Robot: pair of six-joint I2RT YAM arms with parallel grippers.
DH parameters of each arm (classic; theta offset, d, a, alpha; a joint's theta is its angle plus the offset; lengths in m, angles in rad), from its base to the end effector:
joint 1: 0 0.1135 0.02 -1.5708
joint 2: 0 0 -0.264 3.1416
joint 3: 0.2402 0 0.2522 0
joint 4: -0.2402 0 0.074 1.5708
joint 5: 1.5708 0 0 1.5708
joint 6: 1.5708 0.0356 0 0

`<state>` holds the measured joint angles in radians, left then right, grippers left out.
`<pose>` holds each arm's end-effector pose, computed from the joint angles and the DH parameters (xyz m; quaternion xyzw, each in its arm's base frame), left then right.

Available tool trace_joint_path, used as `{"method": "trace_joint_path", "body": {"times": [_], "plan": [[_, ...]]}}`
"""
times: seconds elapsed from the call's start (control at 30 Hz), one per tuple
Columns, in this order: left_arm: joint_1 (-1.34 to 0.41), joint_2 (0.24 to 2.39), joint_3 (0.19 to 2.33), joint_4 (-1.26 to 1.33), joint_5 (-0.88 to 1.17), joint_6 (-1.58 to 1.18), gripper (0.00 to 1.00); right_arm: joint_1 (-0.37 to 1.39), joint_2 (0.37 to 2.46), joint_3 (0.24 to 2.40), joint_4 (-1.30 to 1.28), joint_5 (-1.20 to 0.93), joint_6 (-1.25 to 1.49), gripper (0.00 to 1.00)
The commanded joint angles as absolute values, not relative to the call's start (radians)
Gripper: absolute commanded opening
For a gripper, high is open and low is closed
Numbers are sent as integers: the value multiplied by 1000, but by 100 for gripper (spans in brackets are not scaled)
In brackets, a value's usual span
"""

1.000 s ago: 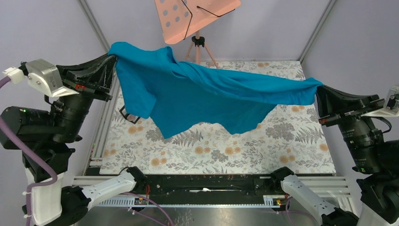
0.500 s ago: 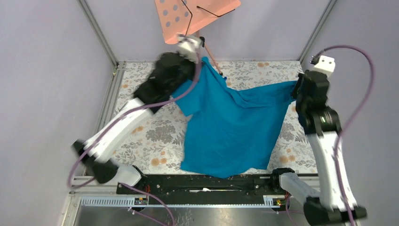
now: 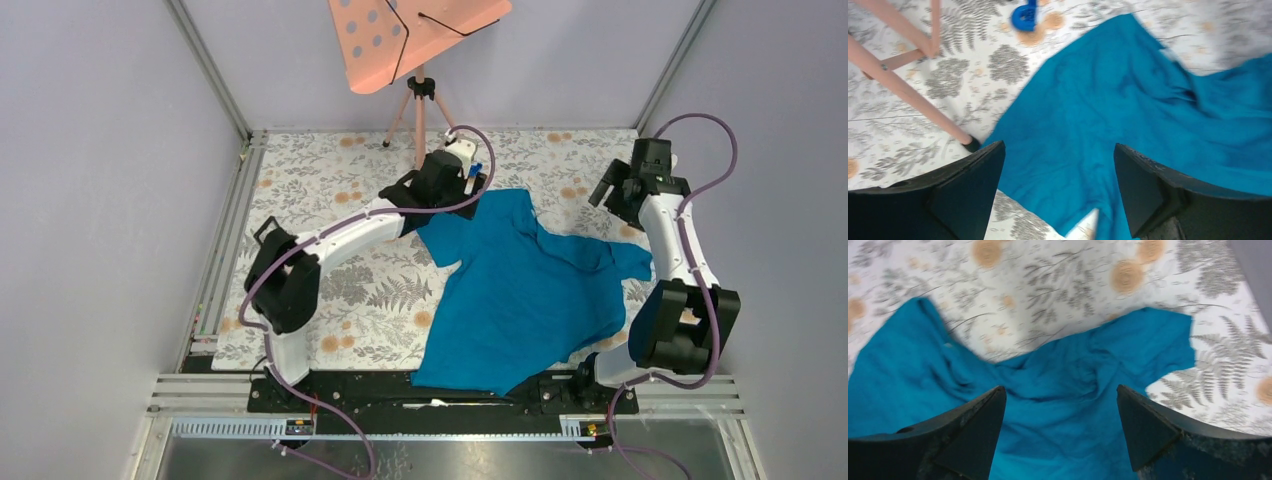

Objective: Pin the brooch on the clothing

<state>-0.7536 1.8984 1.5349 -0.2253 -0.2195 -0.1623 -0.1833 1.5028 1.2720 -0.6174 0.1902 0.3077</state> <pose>0.3303 -0.2993 0.2720 0.2060 0.8536 -0.1206 0.4631 0.3196 -0.0661 0.2975 0.2589 0.8951 -0.0668 0.3567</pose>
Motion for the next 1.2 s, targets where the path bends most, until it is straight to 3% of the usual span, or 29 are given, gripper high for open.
{"method": "trace_joint_path", "body": {"times": [0.0,0.1,0.3,0.47,0.83,1.17], "plan": [[-793,1730,1443,-117,-71,-249,88,-166,1460,1242,-600,-74,317,85],[-806,1664,1319,-108,-11,-365,88,-102,1491,1216,-636,-92,282,80],[-807,1539,985,50,48,-613,88,88,1526,1142,-623,-21,269,81],[-805,1540,911,49,4,-656,86,173,1612,1153,-645,91,279,74],[-805,1745,1089,2,-102,-598,69,194,1761,1246,-667,243,250,68],[-807,1914,1279,-86,-134,-518,61,193,1879,1324,-676,272,227,63]]}}
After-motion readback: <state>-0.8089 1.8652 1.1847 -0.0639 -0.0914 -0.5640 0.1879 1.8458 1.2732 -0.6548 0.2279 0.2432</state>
